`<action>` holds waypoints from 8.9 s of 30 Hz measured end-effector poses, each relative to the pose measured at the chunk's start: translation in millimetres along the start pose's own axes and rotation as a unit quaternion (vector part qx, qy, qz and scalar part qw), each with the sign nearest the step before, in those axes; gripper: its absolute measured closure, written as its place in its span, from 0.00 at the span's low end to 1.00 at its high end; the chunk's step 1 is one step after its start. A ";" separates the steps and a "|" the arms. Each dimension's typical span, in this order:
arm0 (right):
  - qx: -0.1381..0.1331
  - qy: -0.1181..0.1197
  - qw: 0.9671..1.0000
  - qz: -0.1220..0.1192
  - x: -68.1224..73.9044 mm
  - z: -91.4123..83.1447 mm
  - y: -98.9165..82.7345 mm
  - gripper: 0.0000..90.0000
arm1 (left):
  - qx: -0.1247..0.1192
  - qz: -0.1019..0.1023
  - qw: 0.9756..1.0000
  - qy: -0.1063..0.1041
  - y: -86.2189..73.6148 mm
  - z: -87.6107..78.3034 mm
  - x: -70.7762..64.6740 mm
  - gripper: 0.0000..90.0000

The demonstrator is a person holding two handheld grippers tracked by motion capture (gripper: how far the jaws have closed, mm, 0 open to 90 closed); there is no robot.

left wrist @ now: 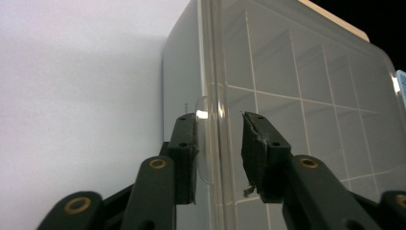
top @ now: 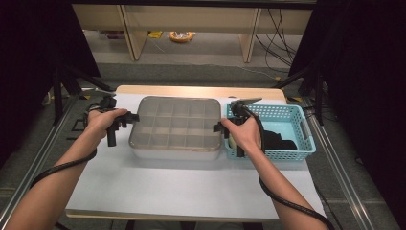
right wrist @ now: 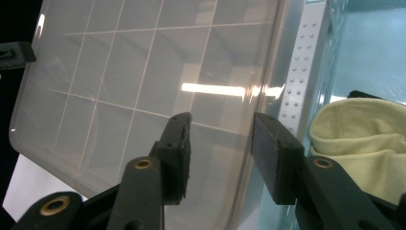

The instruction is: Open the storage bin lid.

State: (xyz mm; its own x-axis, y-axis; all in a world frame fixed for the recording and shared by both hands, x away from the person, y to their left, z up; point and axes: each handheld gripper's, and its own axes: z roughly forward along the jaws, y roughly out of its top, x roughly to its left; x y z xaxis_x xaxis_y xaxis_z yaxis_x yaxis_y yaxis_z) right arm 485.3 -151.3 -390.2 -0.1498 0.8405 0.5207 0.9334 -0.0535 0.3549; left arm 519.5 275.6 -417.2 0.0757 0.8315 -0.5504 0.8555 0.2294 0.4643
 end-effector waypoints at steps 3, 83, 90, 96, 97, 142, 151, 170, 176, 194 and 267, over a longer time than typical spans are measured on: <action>0.002 0.002 1.000 0.005 0.0 -0.3 -0.1 0.65 | 0.001 -0.009 1.000 -0.007 1.1 -1.3 1.0 0.77; -0.025 -0.003 1.000 -0.010 -0.7 -2.0 11.0 0.59 | 0.030 -0.026 0.999 -0.003 18.9 -19.6 8.5 0.84; -0.024 -0.004 1.000 0.004 -1.9 6.3 19.3 0.60 | 0.029 -0.030 0.999 -0.008 18.6 -19.1 13.1 0.83; -0.004 0.002 1.000 0.007 3.8 11.2 15.9 0.60 | 0.028 -0.033 0.999 -0.007 19.1 -19.1 17.1 0.83; 0.002 0.000 1.000 0.014 5.7 12.0 15.4 0.60 | 0.028 -0.033 0.999 -0.004 19.0 -19.4 18.1 0.83; 0.019 -0.021 1.000 -0.003 7.4 28.4 19.0 0.57 | 0.036 -0.050 0.998 -0.006 12.6 -3.9 15.4 0.67; 0.024 -0.025 0.999 -0.011 7.9 30.2 23.6 0.55 | 0.037 -0.046 0.998 -0.003 12.6 -4.2 14.6 0.67; 0.008 0.005 0.999 0.035 -4.4 26.0 21.4 0.75 | 0.035 -0.046 0.998 0.003 12.2 -5.6 13.0 0.68; 0.011 0.011 0.999 0.038 -4.6 22.3 20.1 0.78 | 0.027 -0.042 0.999 0.002 12.5 -10.4 12.5 0.68; -0.009 0.041 0.998 0.040 13.4 -2.2 13.5 0.85 | -0.002 -0.019 1.000 -0.005 14.6 -43.5 4.0 0.68; 0.055 0.050 0.996 -0.045 54.5 12.6 -143.6 0.86 | 0.035 0.015 0.999 -0.019 -120.7 -115.1 75.8 0.68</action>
State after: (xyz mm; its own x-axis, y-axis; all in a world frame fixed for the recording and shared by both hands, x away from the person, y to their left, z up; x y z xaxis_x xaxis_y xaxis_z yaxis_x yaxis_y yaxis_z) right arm 347.2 -91.0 -422.6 -0.2601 0.7813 0.5674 0.9442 0.0830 0.3187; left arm 363.0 369.2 -435.1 0.1202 0.8178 -0.5627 0.8860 0.1673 0.4324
